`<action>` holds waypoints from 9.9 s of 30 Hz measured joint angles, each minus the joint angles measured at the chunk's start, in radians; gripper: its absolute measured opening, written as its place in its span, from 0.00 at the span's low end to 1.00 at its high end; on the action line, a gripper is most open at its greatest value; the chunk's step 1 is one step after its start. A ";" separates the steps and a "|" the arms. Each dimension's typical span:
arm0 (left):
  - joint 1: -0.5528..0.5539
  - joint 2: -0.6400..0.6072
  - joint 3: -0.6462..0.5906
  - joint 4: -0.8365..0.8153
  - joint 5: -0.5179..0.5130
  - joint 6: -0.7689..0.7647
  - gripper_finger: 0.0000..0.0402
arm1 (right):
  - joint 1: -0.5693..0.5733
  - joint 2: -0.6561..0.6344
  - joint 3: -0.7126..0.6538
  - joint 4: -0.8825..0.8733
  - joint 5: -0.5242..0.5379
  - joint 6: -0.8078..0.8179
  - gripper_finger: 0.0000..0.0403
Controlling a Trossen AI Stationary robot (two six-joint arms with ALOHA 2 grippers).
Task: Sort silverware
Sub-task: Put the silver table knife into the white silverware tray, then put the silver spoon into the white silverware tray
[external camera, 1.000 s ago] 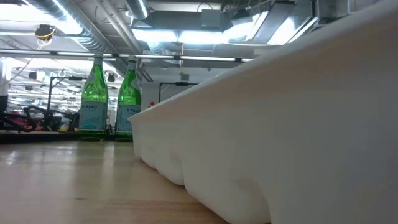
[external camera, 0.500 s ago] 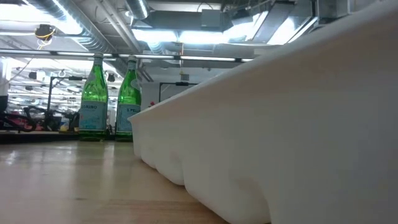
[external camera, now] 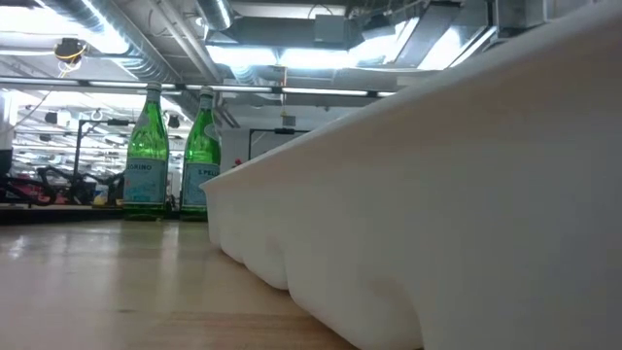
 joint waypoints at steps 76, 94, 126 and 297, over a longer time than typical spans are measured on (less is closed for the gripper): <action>0.025 0.004 -0.002 -0.016 -0.012 -0.002 0.07 | -0.511 -0.304 -0.378 0.755 -0.609 -0.725 0.19; 0.027 -0.051 0.002 -0.024 -0.019 -0.002 0.08 | -0.511 -0.304 -0.378 0.762 -0.609 -0.724 0.19; 0.438 -0.055 0.251 0.234 -0.038 0.480 0.08 | -0.511 -0.304 -0.378 0.765 -0.609 -0.724 0.19; 0.195 -0.258 -0.243 -0.016 -0.025 -1.100 0.31 | -0.511 -0.304 -0.378 0.765 -0.609 -0.724 0.19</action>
